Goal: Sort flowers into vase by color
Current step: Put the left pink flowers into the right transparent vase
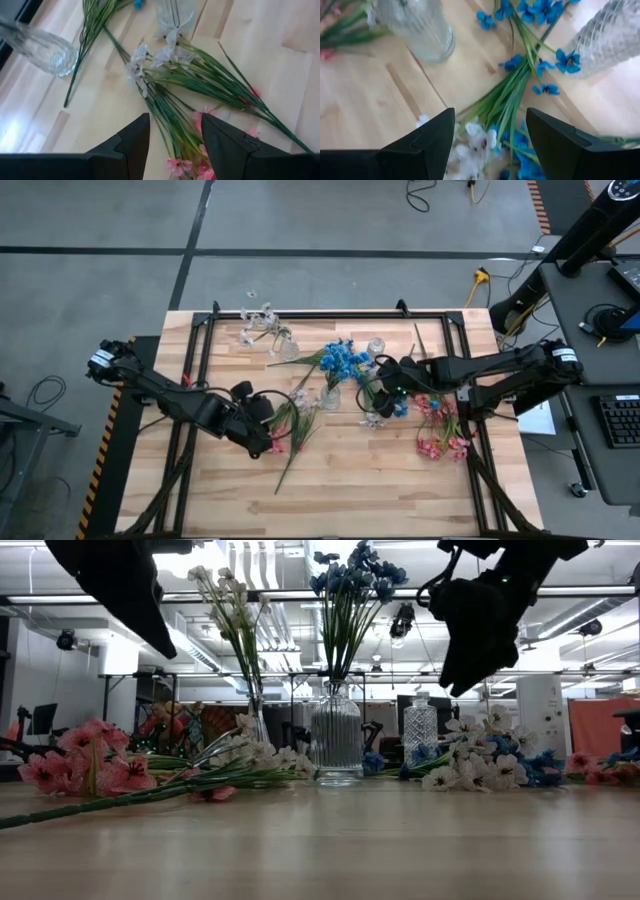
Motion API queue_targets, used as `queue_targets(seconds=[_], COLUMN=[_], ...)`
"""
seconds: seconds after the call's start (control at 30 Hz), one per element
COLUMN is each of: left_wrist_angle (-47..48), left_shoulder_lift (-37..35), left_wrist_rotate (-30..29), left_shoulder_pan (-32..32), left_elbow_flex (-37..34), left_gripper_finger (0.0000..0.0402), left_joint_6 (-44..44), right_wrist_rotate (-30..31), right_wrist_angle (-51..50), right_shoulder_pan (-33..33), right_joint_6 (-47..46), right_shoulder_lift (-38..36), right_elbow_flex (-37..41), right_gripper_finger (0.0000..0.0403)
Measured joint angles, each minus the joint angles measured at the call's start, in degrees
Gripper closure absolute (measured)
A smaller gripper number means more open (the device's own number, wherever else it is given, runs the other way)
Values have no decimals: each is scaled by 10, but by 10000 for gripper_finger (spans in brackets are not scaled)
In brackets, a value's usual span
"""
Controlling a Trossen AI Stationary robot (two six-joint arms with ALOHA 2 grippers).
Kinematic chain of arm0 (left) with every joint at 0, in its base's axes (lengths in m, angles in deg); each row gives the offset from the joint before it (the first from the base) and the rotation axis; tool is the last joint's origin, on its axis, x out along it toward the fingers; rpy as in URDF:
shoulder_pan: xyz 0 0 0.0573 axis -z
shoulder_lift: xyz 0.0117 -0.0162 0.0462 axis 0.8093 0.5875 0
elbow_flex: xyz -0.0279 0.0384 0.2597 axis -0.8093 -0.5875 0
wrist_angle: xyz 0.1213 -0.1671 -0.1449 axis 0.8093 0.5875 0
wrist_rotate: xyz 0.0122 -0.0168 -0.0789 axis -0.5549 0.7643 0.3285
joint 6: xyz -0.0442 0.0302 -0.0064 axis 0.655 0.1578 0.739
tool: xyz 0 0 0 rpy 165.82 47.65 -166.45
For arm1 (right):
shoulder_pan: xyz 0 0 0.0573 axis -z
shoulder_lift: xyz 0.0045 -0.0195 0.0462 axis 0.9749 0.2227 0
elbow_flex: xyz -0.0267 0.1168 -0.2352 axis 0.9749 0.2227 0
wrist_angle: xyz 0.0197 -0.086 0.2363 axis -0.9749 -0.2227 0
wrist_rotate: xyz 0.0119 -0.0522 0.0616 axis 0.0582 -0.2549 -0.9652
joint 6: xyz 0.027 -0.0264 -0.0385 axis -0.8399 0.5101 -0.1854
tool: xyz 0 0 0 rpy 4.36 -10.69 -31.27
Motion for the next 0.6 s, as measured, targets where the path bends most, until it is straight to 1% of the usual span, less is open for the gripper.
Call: queue_targets(seconds=[0.2, 0.37, 0.47, 0.6], left_wrist_angle=[-2, -5, -7, -15], left_shoulder_lift=[2, 11, 28, 69], left_wrist_rotate=[0, -20, -47, -96], left_shoulder_pan=[24, 52, 64, 71], left_elbow_flex=[-5, -5, -5, -5], left_gripper_finger=[240, 237, 222, 189], left_joint_6=[52, 93, 118, 135], right_wrist_rotate=[-4, -15, -28, -31], right_wrist_angle=[-38, -64, -72, -74], right_shoulder_pan=[-6, -6, -6, -6], right_joint_6=[5, 5, 4, 4], right_shoulder_lift=[0, -3, -4, -5], right_elbow_flex=[0, 0, 0, 0], right_gripper_finger=[163, 163, 163, 163])
